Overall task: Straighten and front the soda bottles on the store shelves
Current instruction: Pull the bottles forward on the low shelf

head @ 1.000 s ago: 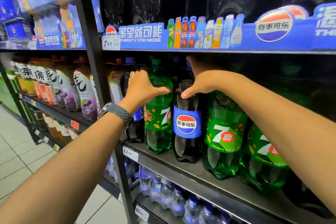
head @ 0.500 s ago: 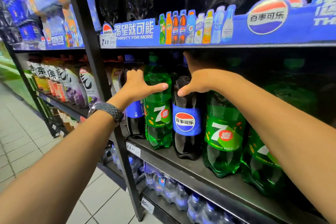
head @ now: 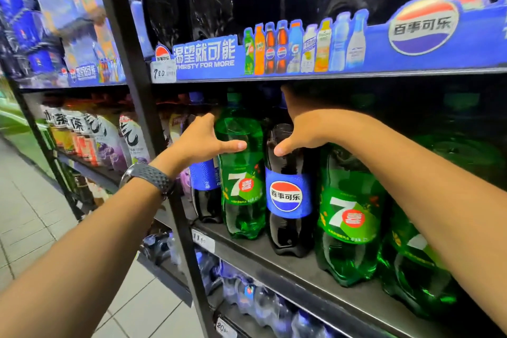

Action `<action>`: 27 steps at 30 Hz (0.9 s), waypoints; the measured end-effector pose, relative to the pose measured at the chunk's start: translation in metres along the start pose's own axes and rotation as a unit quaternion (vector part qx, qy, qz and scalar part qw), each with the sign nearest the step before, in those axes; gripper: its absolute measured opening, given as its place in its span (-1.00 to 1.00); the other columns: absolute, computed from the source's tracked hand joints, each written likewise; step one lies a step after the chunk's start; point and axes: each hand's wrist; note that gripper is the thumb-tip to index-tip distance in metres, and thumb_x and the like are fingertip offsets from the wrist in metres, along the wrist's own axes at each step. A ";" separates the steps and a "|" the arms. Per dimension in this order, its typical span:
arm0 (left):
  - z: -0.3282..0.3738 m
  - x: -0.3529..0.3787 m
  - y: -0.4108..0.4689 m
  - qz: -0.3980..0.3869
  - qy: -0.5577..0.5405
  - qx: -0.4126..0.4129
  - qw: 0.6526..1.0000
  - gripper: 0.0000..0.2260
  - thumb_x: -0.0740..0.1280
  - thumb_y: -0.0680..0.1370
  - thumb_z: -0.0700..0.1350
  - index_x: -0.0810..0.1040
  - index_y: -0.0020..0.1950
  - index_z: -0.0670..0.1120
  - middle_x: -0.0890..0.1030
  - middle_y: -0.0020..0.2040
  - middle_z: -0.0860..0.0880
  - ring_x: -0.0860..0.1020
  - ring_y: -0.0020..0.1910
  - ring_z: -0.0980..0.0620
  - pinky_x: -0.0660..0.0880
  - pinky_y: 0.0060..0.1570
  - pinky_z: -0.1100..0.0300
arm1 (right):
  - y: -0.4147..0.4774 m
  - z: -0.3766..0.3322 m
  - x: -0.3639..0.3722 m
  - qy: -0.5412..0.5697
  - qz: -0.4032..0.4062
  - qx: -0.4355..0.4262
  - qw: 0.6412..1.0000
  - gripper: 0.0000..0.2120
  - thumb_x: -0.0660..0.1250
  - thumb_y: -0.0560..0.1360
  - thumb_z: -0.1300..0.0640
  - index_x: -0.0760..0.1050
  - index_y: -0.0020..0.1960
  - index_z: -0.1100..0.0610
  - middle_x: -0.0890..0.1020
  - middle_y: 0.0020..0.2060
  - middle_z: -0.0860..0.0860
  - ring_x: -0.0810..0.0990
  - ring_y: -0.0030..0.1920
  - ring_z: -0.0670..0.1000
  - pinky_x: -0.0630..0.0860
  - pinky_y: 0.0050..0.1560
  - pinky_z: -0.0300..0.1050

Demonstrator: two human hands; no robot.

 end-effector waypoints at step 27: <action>-0.082 0.081 -0.063 0.206 -0.187 -0.063 0.958 -0.39 0.27 0.55 -0.22 0.06 0.54 -0.20 0.16 0.53 -0.12 0.12 0.51 -0.04 0.04 0.49 0.14 | 0.069 -0.081 0.012 0.019 0.064 -0.010 0.998 0.05 0.34 0.32 -0.38 -0.16 0.55 0.00 0.10 0.53 0.09 0.17 0.48 0.11 0.20 0.39 -0.08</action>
Point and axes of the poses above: each hand's wrist, its own y-axis towards the middle knuckle, its own x-axis out of the palm, z = x × y
